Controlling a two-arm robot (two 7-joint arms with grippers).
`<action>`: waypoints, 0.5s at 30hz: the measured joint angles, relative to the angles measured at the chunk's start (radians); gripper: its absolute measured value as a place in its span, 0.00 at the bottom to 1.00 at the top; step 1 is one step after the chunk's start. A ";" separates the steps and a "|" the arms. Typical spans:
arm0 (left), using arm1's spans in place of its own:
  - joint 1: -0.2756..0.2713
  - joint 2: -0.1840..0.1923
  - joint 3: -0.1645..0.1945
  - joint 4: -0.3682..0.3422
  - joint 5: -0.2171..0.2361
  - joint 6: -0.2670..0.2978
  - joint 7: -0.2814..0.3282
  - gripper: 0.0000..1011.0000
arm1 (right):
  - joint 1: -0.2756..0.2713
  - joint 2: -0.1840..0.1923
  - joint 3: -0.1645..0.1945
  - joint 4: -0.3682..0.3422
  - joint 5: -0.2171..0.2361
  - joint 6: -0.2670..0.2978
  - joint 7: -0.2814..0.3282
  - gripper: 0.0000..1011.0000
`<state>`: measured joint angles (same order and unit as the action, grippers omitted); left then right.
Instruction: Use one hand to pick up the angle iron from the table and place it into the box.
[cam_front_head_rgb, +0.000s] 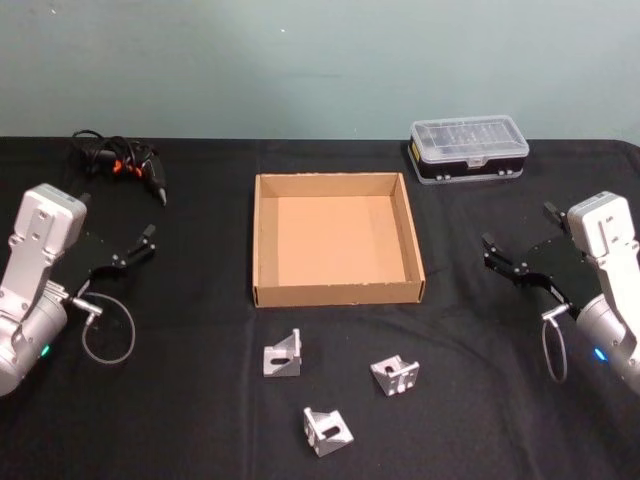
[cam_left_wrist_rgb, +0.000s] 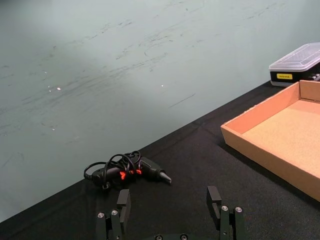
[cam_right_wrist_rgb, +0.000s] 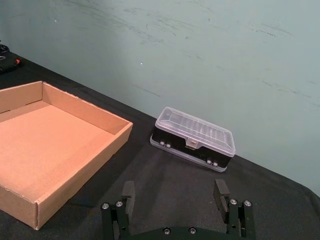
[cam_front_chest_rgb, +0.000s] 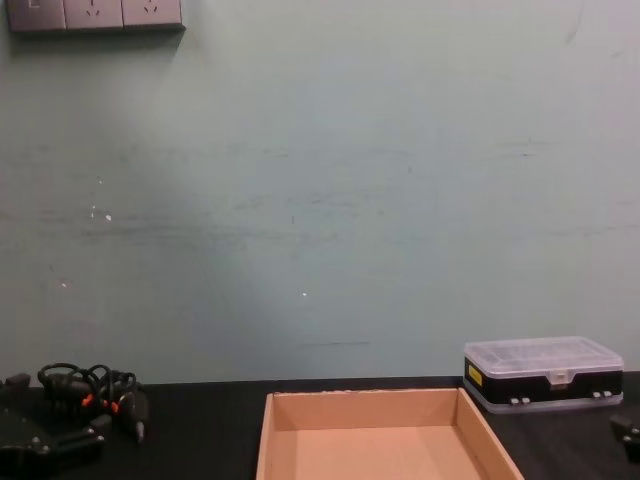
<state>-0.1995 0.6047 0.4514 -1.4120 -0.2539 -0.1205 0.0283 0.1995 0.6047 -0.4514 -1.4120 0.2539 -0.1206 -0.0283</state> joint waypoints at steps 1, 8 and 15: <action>0.000 0.000 0.000 0.000 0.000 0.000 0.000 0.99 | 0.000 0.000 0.000 0.000 0.000 0.000 0.000 0.99; 0.000 0.000 0.000 0.000 0.000 0.000 0.000 0.99 | 0.000 0.000 0.000 0.000 0.000 0.000 0.000 0.99; 0.000 0.000 0.000 0.000 0.000 0.000 0.000 0.99 | 0.000 0.000 0.000 0.000 0.000 0.000 0.000 0.99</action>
<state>-0.1995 0.6047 0.4514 -1.4120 -0.2539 -0.1205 0.0283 0.1995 0.6047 -0.4514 -1.4120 0.2539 -0.1206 -0.0283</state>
